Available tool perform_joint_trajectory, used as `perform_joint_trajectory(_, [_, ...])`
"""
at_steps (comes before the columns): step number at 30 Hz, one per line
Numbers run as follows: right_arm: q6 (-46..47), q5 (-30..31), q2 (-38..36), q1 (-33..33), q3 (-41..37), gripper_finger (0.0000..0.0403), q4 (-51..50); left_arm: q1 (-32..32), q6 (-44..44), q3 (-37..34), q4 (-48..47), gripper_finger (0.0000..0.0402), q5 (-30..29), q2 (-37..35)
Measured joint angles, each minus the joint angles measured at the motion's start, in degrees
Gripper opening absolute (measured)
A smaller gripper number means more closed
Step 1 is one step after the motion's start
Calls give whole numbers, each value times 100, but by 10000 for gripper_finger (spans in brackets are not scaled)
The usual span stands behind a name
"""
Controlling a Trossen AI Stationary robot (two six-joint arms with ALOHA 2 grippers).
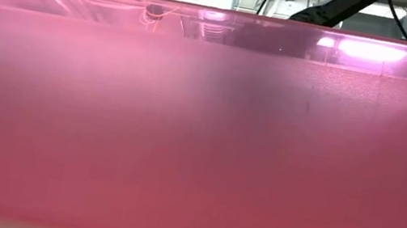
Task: Pick & Place Office items
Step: Put the blue digital clock into the blue bin
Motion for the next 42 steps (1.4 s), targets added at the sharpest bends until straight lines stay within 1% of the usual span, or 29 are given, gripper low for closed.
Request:
perform_joint_trajectory(4, [-121,1,0,-57,-2,0,-423,0,12,0,3,0,-4,0])
perform_joint_trajectory(12, [-258,31,0,-61,-2,0,-611,0,20,0,21,0,-11,1])
perform_joint_trajectory(18, [-323,318,-2,-63,-2,0,-976,0,13,0,44,0,-13,0])
perform_joint_trajectory(26, [-278,387,-13,-63,-4,0,-993,0,10,0,42,0,-15,0])
perform_joint_trajectory(34, [-178,621,-21,-28,-7,0,-1261,0,9,0,44,0,-17,0])
perform_joint_trajectory(37, [-152,640,-113,-2,-9,0,-1261,0,9,0,42,0,-17,0])
perform_joint_trajectory(42, [-58,925,-401,17,-9,0,-1261,0,9,0,54,0,-20,0])
